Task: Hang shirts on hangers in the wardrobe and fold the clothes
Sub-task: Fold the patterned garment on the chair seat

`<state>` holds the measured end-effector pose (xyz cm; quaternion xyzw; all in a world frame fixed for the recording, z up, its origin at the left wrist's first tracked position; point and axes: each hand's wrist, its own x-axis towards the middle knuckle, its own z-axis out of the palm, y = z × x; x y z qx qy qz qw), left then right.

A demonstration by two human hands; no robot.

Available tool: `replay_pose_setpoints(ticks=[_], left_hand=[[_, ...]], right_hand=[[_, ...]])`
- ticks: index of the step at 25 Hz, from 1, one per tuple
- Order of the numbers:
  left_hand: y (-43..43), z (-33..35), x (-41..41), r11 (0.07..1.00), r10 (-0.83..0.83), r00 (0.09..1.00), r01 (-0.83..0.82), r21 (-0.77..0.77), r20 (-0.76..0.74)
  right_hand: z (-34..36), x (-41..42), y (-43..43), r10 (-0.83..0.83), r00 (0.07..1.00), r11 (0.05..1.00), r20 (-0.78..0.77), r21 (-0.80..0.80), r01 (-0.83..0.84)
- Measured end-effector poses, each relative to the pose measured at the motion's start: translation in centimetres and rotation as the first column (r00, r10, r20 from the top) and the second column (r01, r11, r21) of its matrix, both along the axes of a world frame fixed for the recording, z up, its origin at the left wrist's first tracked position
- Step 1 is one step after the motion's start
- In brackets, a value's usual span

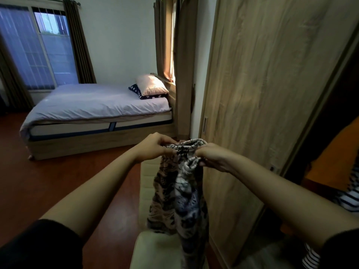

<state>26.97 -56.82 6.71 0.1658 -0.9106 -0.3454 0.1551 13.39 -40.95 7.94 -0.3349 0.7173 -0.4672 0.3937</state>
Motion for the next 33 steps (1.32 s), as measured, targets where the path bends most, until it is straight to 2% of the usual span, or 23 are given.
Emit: replay_pose_setpoints(ticks=[3, 4, 6, 8, 9, 10, 11, 12, 13, 14, 15, 16, 17, 18, 19, 20, 22, 24, 25, 27, 29, 31, 33], left_hand=[[1.0, 0.4, -0.6, 0.968, -0.067, 0.998, 0.068, 0.243, -0.014], [1.3, 0.8, -0.6, 0.953, -0.070, 0.997, 0.073, 0.295, -0.018], [1.7, 1.6, -0.6, 0.955, -0.051, 0.999, 0.051, 0.292, -0.008], [2.2, 2.2, -0.6, 0.993, -0.061, 0.995, 0.052, 0.103, 0.084], [2.3, 2.2, -0.7, 0.995, -0.051, 0.985, 0.065, -0.078, 0.163], [2.5, 2.1, -0.9, 0.966, -0.022, 0.976, 0.076, -0.246, 0.217], [2.4, 2.1, -1.1, 0.933, 0.005, 0.972, 0.080, -0.351, 0.235], [2.2, 2.4, -1.2, 0.911, 0.009, 0.970, 0.091, -0.402, 0.242], [1.9, 2.9, -1.2, 0.899, -0.005, 0.969, 0.112, -0.424, 0.246], [1.5, 3.2, -1.1, 0.890, -0.030, 0.968, 0.140, -0.434, 0.251], [1.1, 3.5, -1.1, 0.876, -0.058, 0.964, 0.174, -0.451, 0.260], [0.8, 3.5, -1.1, 0.854, -0.072, 0.958, 0.202, -0.480, 0.277], [0.6, 3.5, -1.0, 0.828, -0.065, 0.951, 0.220, -0.516, 0.302], [0.6, 3.1, -1.1, 0.798, -0.045, 0.946, 0.228, -0.558, 0.322], [0.6, 2.6, -1.2, 0.766, -0.008, 0.942, 0.222, -0.604, 0.336], [0.4, 2.0, -1.4, 0.723, 0.028, 0.940, 0.216, -0.657, 0.340], [0.4, 1.9, -1.8, 0.658, 0.088, 0.942, 0.190, -0.729, 0.325], [0.9, 2.7, -1.9, 0.668, 0.099, 0.962, 0.125, -0.734, 0.254], [1.0, 3.3, -1.9, 0.697, 0.103, 0.970, 0.088, -0.712, 0.221], [1.3, 4.5, -1.9, 0.686, 0.118, 0.986, 0.006, -0.728, 0.119], [1.7, 5.9, -2.0, 0.599, 0.124, 0.992, -0.062, -0.798, 0.016], [2.6, 7.7, -2.4, 0.532, 0.116, 0.993, -0.070, -0.844, -0.009], [4.0, 9.6, -3.0, 0.515, 0.116, 0.993, -0.065, -0.855, -0.006]], right_hand=[[1.0, 1.2, -1.1, -0.096, 0.968, 0.987, 0.232, -0.104, 0.123], [1.3, 1.3, -1.2, -0.108, 0.964, 0.984, 0.243, -0.114, 0.139], [2.0, 1.5, -1.2, -0.117, 0.964, 0.978, 0.238, -0.138, 0.153], [2.1, 1.5, -1.3, -0.157, 0.950, 0.963, 0.268, -0.174, 0.208], [2.2, 1.3, -1.3, -0.190, 0.939, 0.953, 0.287, -0.177, 0.247], [2.1, 1.2, -1.3, -0.180, 0.956, 0.960, 0.233, -0.171, 0.222], [1.9, 0.8, -1.0, -0.159, 0.985, 0.974, 0.071, -0.154, 0.169], [1.7, 0.0, -0.9, -0.057, 0.968, 0.997, -0.246, -0.064, 0.043], [1.6, -0.7, -0.4, 0.117, 0.796, 0.992, -0.594, 0.104, -0.069], [1.5, -1.5, -0.1, 0.250, 0.525, 0.965, -0.814, 0.257, -0.061], [1.5, -2.3, 0.3, 0.310, 0.266, 0.948, -0.913, 0.319, -0.010], [1.2, -3.0, 0.4, 0.333, 0.077, 0.942, -0.940, 0.335, 0.007], [0.7, -3.7, 0.3, 0.336, -0.036, 0.941, -0.941, 0.338, -0.034], [0.1, -4.0, 0.2, 0.325, -0.065, 0.938, -0.944, 0.330, -0.106], [-0.6, -4.4, 0.1, 0.300, -0.011, 0.936, -0.954, 0.296, -0.192], [-1.1, -4.4, 0.0, 0.249, 0.109, 0.939, -0.962, 0.212, -0.269], [-2.1, -4.7, -0.1, 0.094, 0.435, 0.950, -0.896, -0.050, -0.308], [-2.3, -4.4, -0.3, -0.002, 0.685, 0.924, -0.728, -0.263, -0.277], [-2.4, -4.1, -0.5, -0.033, 0.763, 0.910, -0.645, -0.335, -0.243], [-2.2, -3.6, -1.0, -0.124, 0.821, 0.870, -0.557, -0.458, -0.180], [-1.7, -3.0, -1.0, -0.211, 0.836, 0.813, -0.506, -0.566, -0.137], [-1.2, -2.8, -0.8, -0.293, 0.832, 0.757, -0.471, -0.646, -0.098], [-1.2, -2.7, -0.3, -0.365, 0.802, 0.712, -0.473, -0.697, -0.087]])
